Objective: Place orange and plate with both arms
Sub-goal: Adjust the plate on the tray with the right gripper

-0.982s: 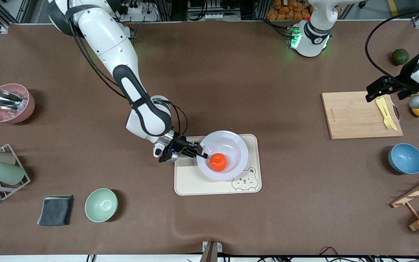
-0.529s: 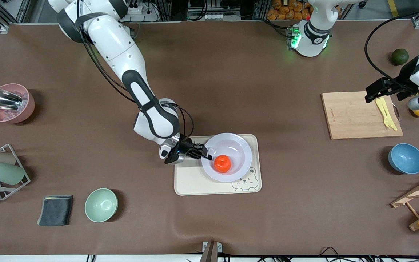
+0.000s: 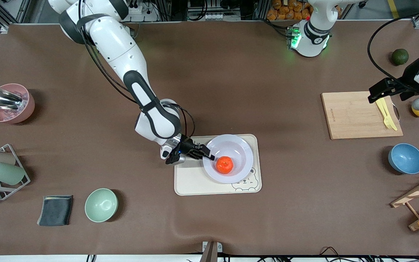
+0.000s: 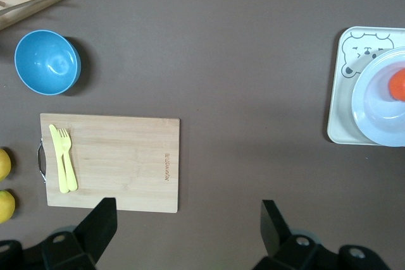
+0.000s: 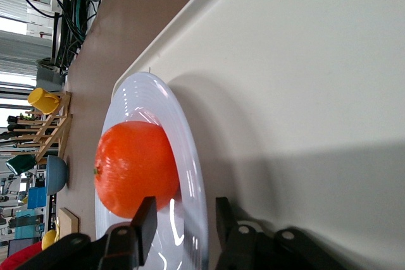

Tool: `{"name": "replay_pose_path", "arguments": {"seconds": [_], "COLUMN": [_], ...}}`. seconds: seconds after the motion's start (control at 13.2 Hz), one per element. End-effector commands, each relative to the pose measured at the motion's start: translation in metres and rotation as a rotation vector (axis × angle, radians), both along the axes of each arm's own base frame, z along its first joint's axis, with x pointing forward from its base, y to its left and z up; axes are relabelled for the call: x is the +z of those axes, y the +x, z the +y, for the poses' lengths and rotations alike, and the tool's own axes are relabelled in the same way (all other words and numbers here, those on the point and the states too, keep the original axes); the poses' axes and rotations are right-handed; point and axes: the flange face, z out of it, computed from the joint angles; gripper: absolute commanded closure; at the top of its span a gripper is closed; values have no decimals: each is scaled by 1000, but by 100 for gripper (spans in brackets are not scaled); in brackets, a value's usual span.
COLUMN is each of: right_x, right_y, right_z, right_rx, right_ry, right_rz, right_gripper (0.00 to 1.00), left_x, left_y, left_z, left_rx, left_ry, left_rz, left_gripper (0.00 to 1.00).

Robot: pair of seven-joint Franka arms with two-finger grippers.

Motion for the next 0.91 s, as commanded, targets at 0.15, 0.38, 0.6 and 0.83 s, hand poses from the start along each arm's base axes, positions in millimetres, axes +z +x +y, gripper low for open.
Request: {"name": "replay_pose_path", "arguments": {"seconds": [0.15,0.38,0.6,0.83], "right_x": [0,9,15,24], "right_y": [4,6,6,8], "right_z": [-3,-7,-6,-8], "right_rx": [-44,-76,-76,-92], "right_ry": [-25,-58,-56,-66], "right_rz": [-3,-18,-23,-35], "right_gripper": [0,0,0,0], "left_x": [3,2,0,-3], "left_y": [1,2,4,6], "left_z": [2,3,1,0], "left_rx": [-17,-15,-18,-20], "left_ry": [-21,-22,-24,-25], "left_rz": [0,0,3,5], "left_gripper": [0,0,0,0]}}
